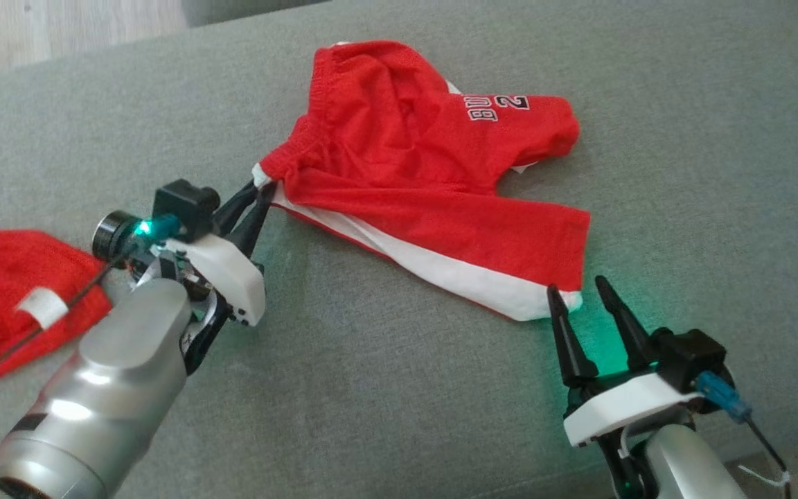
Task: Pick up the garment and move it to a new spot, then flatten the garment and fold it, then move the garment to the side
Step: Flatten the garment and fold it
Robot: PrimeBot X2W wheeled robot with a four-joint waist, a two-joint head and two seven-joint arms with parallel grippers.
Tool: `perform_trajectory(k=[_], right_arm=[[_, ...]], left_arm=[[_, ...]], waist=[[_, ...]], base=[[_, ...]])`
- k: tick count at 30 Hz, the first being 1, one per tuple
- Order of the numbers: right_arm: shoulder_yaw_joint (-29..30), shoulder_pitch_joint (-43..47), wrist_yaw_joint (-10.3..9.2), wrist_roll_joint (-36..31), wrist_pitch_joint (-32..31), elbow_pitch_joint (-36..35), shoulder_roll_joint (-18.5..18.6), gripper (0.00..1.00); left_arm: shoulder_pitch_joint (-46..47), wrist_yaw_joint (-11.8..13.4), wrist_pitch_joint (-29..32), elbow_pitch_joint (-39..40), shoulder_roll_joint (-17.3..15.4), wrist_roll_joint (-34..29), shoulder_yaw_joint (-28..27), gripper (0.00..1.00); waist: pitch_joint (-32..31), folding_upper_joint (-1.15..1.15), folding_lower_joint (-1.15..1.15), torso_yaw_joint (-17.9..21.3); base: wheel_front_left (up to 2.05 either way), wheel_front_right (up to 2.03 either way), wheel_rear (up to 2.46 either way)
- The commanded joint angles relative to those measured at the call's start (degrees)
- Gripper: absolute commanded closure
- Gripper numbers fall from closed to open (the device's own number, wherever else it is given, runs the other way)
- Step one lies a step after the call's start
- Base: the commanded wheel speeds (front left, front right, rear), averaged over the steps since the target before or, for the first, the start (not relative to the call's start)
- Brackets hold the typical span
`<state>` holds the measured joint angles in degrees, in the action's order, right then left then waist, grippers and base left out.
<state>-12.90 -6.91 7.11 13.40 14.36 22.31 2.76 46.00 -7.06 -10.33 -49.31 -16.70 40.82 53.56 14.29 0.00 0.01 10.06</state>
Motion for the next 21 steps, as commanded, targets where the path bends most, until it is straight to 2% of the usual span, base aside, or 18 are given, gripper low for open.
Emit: perform_trajectory(k=[1,5,14,21], right_arm=[[-1.6,-1.9,0.37,0.7,0.4,-0.9,0.1,0.00],[-2.2,-2.9,0.37,2.7,-0.3,1.1,0.1,0.00],[-6.2,-4.2,0.37,8.5,-5.3,5.3,0.1,0.00],[-8.5,-5.0,0.37,9.9,-5.6,6.0,0.1,0.00]], left_arm=[[1.9,0.1,0.7,0.6,-1.2,1.4,-2.7,1.00],[2.5,-0.1,3.3,0.7,-1.3,4.7,-4.0,1.00],[3.5,-0.3,4.5,1.3,-2.5,5.6,-2.9,1.00],[3.5,-0.4,4.4,1.5,-2.6,6.0,-2.1,1.00]], waist=[[-0.6,0.00,-0.01,0.2],[-1.2,0.00,-0.01,0.4],[-1.5,0.00,-0.01,0.7],[-1.7,0.00,-0.01,0.7]], base=[[0.00,0.00,0.00],[0.00,0.00,0.00],[0.00,0.00,0.00],[0.00,0.00,0.00]])
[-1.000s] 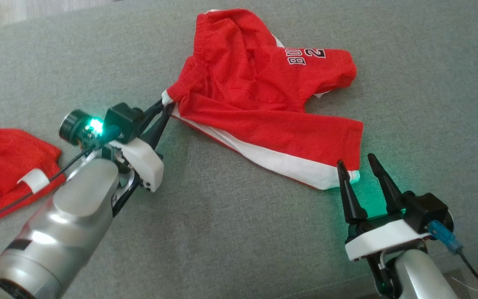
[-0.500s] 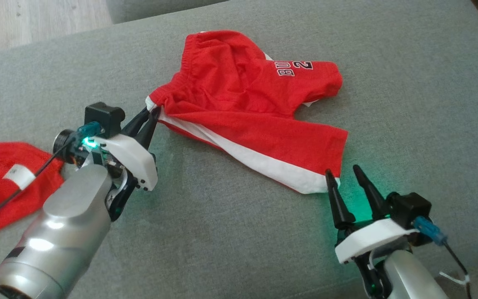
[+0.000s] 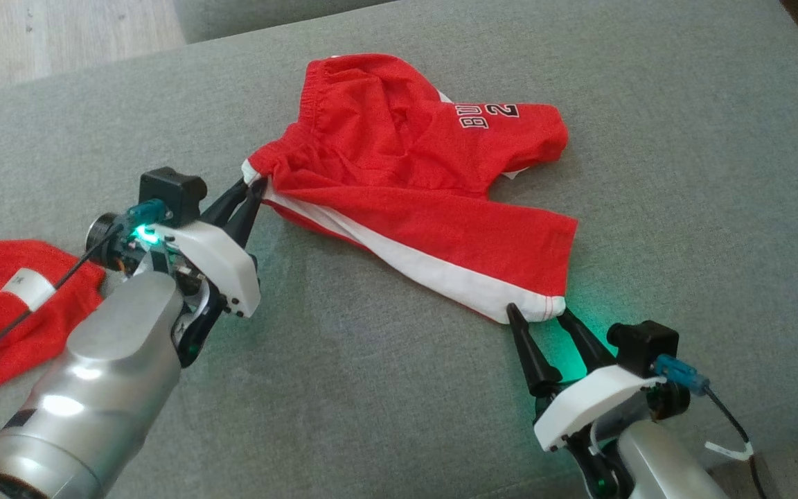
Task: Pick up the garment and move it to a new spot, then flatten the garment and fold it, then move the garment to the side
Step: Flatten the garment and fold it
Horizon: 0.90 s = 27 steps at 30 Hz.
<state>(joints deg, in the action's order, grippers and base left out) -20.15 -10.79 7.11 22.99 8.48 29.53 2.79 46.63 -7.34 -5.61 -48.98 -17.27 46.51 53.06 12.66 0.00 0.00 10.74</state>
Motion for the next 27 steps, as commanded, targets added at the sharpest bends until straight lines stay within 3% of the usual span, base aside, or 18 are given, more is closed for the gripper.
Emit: perform_trajectory(k=[1,9,10,11,19,27], right_arm=[[-1.5,-1.2,0.37,0.5,0.3,-1.2,0.1,0.00],[-1.9,-1.3,0.37,0.4,1.1,-1.1,0.1,0.02],[-1.8,-1.3,0.37,0.4,1.2,-1.1,0.1,0.57],[-1.7,-1.3,0.37,0.2,1.5,-1.3,0.1,1.00],[-0.6,-1.1,0.37,-1.6,3.4,-3.4,0.1,1.00],[1.3,-2.4,0.37,-4.4,5.0,-10.4,1.6,1.00]], left_arm=[[2.8,-0.1,-0.4,1.2,-2.0,0.4,-1.5,1.00],[2.5,-0.1,-0.9,1.1,-2.3,0.9,-0.7,1.00],[2.5,-0.1,-1.0,1.1,-2.3,1.0,-0.6,1.00],[2.4,-0.1,-1.0,1.0,-2.3,1.0,-0.5,1.00],[1.7,-0.1,-2.1,0.8,-2.3,1.8,-0.2,1.00],[2.1,-0.1,-4.6,2.5,-2.9,2.4,-1.0,1.00]], waist=[[-0.1,0.00,0.00,0.0],[-0.7,0.00,0.00,-0.2],[-0.8,0.00,0.00,-0.2],[-1.0,0.00,0.00,-0.2],[-2.2,0.00,0.00,-0.5],[-4.2,0.00,0.00,-1.2]], base=[[0.00,0.00,0.00],[0.00,0.00,0.00],[0.00,0.00,0.00],[0.00,0.00,0.00],[0.00,0.00,0.00],[0.00,0.00,0.00]])
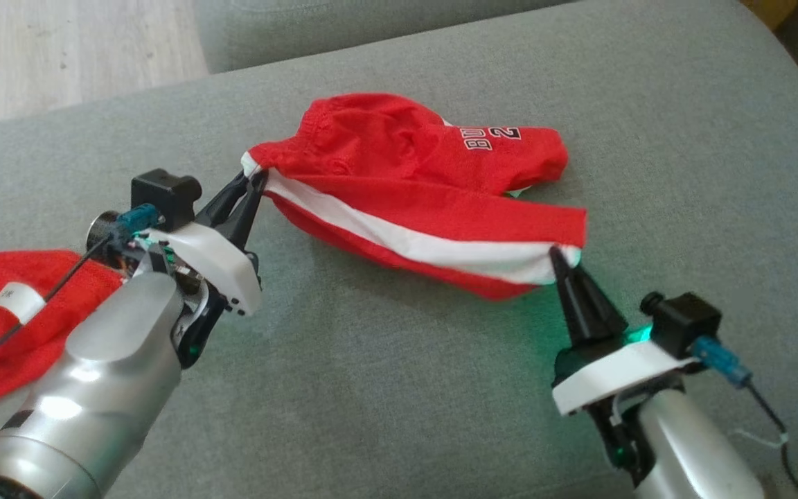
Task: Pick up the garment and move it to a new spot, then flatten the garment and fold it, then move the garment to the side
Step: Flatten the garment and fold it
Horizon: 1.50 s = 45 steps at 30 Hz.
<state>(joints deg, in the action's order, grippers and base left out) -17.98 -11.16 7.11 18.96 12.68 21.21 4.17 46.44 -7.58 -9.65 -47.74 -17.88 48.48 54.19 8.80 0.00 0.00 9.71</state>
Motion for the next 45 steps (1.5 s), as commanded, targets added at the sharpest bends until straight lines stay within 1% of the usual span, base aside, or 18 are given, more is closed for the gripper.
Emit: perform_trajectory(k=[1,9,13,18,20,22,23,24,25,27,28,31,36,40,42,45], right_arm=[[-0.8,-2.5,0.37,-0.6,0.9,-3.2,0.7,1.00],[-0.1,-7.9,0.37,-1.0,-2.9,-9.7,4.9,1.00],[-0.4,-12.3,0.37,-0.7,-4.7,-11.4,7.7,1.00],[-0.8,-18.4,0.37,-0.9,-5.1,-13.5,10.5,1.00],[-0.7,-20.8,0.37,-1.2,-5.0,-14.2,11.4,1.00],[-0.5,-23.0,0.37,-2.0,-4.5,-15.1,12.3,1.00],[-0.5,-23.9,0.37,-2.5,-4.3,-15.6,12.7,1.00],[0.0,-24.7,0.37,-3.2,-4.6,-16.1,13.0,1.00],[0.3,-24.6,0.37,-3.2,-5.0,-16.4,13.0,1.00],[1.0,-23.9,0.37,-3.5,-5.6,-17.0,12.7,1.00],[1.0,-23.9,0.37,-3.5,-5.6,-17.0,12.7,1.00],[1.7,-21.4,0.37,-3.9,-6.8,-18.2,12.4,1.00],[2.8,-18.7,0.37,-4.5,-8.4,-20.2,11.9,1.00],[3.7,-20.7,0.37,-4.6,-10.2,-20.7,11.8,1.00],[3.8,-23.4,0.37,-4.6,-11.2,-19.9,12.0,1.00],[2.7,-30.4,0.37,-4.3,-12.3,-17.2,12.8,1.00]], left_arm=[[2.4,0.1,-0.7,1.7,-2.3,0.5,-2.2,1.00],[4.7,0.8,-0.3,6.2,-3.7,0.7,-3.0,1.00],[5.8,2.1,-0.1,9.0,-4.7,1.5,-4.4,1.00],[6.6,4.0,0.7,13.1,-5.7,3.2,-6.5,1.00],[7.1,5.1,0.9,15.3,-6.0,3.9,-7.5,1.00],[7.6,6.8,0.8,17.7,-6.2,4.8,-9.0,1.00],[7.8,8.1,0.7,19.0,-6.2,5.5,-10.0,1.00],[7.6,10.3,0.7,21.7,-6.1,6.5,-11.4,1.00],[7.3,11.2,0.9,23.1,-6.2,6.8,-11.8,1.00],[6.3,12.7,1.6,26.1,-6.5,7.2,-12.0,1.00],[6.3,12.7,1.6,26.1,-6.5,7.2,-12.0,1.00],[4.6,14.5,2.9,30.7,-7.2,8.2,-12.3,1.00],[2.9,17.6,5.6,37.5,-9.3,8.9,-12.7,1.00],[3.7,19.6,8.0,40.5,-11.4,8.4,-12.9,1.00],[5.0,19.9,9.2,40.8,-11.9,8.8,-13.3,1.00],[9.3,19.4,10.9,39.1,-12.2,8.6,-14.1,1.00]], waist=[[-0.6,0.00,0.00,-0.4],[-2.7,0.00,0.00,-1.9],[-4.2,0.00,0.00,-2.4],[-6.8,0.00,0.00,-3.3],[-7.9,0.00,0.00,-3.9],[-8.9,0.00,0.00,-4.6],[-9.3,0.00,0.00,-5.0],[-10.1,0.00,0.00,-5.7],[-10.4,0.00,0.00,-6.1],[-10.9,0.00,0.00,-6.7],[-10.9,0.00,0.00,-6.7],[-11.0,0.00,0.00,-7.7],[-9.8,0.00,0.00,-8.6],[-6.7,0.00,0.00,-8.5],[-4.0,0.00,0.00,-8.3],[1.6,0.00,0.00,-7.6]], base=[[0.00,0.00,0.00],[0.00,0.00,0.00],[0.00,0.00,0.00],[0.00,0.00,0.00],[0.00,0.00,0.00],[0.00,0.00,0.00],[0.00,0.00,0.00],[0.00,0.00,0.00],[0.00,0.00,0.00],[0.00,0.00,0.00],[0.00,0.00,0.00],[0.00,0.00,0.00],[0.00,0.00,0.00],[0.00,0.00,0.00],[0.00,0.00,0.00],[0.00,0.00,0.00]])
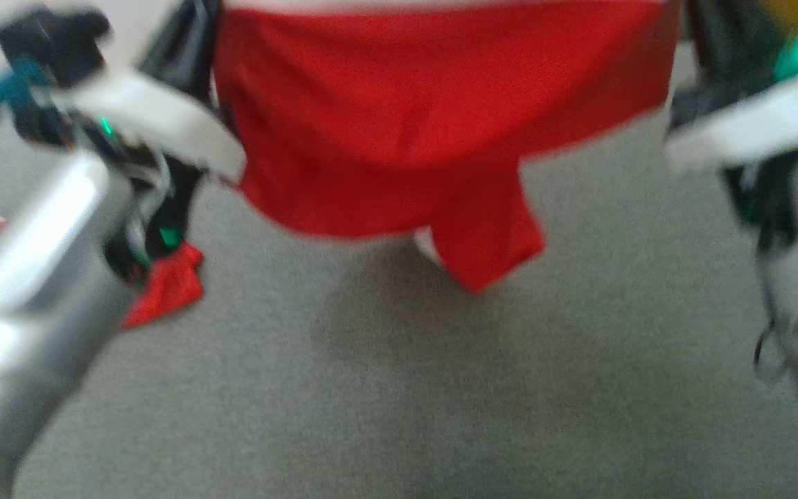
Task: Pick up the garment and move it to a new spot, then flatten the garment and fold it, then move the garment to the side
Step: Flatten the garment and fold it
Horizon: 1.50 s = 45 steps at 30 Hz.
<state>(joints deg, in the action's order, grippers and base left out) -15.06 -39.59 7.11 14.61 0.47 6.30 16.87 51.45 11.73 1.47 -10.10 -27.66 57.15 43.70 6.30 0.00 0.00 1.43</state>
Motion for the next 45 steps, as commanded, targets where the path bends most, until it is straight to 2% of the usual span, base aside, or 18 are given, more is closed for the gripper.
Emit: perform_trajectory(k=[1,3,5,8,13,17,21,26,33,45], right_arm=[[-0.7,-5.0,0.37,0.2,0.0,-0.8,0.3,1.00],[-1.6,-11.8,0.37,0.4,0.7,3.0,0.4,1.00],[-0.7,-19.0,0.37,1.7,2.0,8.6,-1.3,1.00],[-0.9,-29.9,0.37,-0.9,5.9,17.7,-3.1,1.00],[2.5,-40.4,0.37,-3.3,12.2,31.7,-7.7,1.00],[2.2,-41.3,0.37,-3.3,13.9,39.5,-9.7,1.00],[-3.4,-37.8,0.37,-2.8,14.1,46.5,-9.8,1.00],[-10.3,-32.7,0.37,0.9,12.8,53.9,-9.5,1.00],[-18.9,-26.4,0.37,7.9,9.3,56.0,-7.6,1.00],[-32.8,-15.0,0.37,25.8,1.1,45.9,3.3,1.00]], left_arm=[[6.3,-0.3,0.2,0.4,-2.3,-0.2,-3.9,1.00],[11.3,-1.6,0.5,-2.7,-2.0,-1.2,-4.3,1.00],[16.8,-3.1,-0.3,-6.8,-1.4,-2.4,-5.2,1.00],[24.8,-6.1,-2.8,-14.0,-0.6,-5.7,-5.0,1.00],[33.7,-10.1,-7.7,-25.9,3.7,-6.7,-5.8,1.00],[35.3,-12.8,-11.2,-33.3,7.0,-5.6,-6.4,1.00],[33.4,-15.1,-13.1,-38.8,10.0,-4.5,-6.1,1.00],[27.3,-17.3,-14.4,-43.9,12.3,-4.0,-4.4,1.00],[18.4,-18.9,-14.9,-45.7,13.4,-3.5,-1.2,1.00],[3.8,-19.2,-15.0,-39.7,11.8,-3.8,6.1,1.00]], waist=[[6.1,0.00,0.00,1.0],[9.8,0.00,0.00,1.8],[13.0,0.00,0.00,2.9],[16.2,0.00,0.00,4.6],[18.9,0.00,0.00,5.4],[20.1,0.00,0.00,5.7],[21.3,0.00,0.00,5.4],[20.6,0.00,0.00,4.8],[17.2,0.00,0.00,3.5],[8.7,0.00,0.00,2.2]], base=[[0.00,0.00,0.00],[0.00,0.00,0.00],[0.00,0.00,0.00],[0.00,0.00,0.00],[0.00,0.00,0.00],[0.00,0.00,0.00],[0.00,0.00,0.00],[0.00,0.00,0.00],[0.00,0.00,0.00],[0.00,0.00,0.00]])
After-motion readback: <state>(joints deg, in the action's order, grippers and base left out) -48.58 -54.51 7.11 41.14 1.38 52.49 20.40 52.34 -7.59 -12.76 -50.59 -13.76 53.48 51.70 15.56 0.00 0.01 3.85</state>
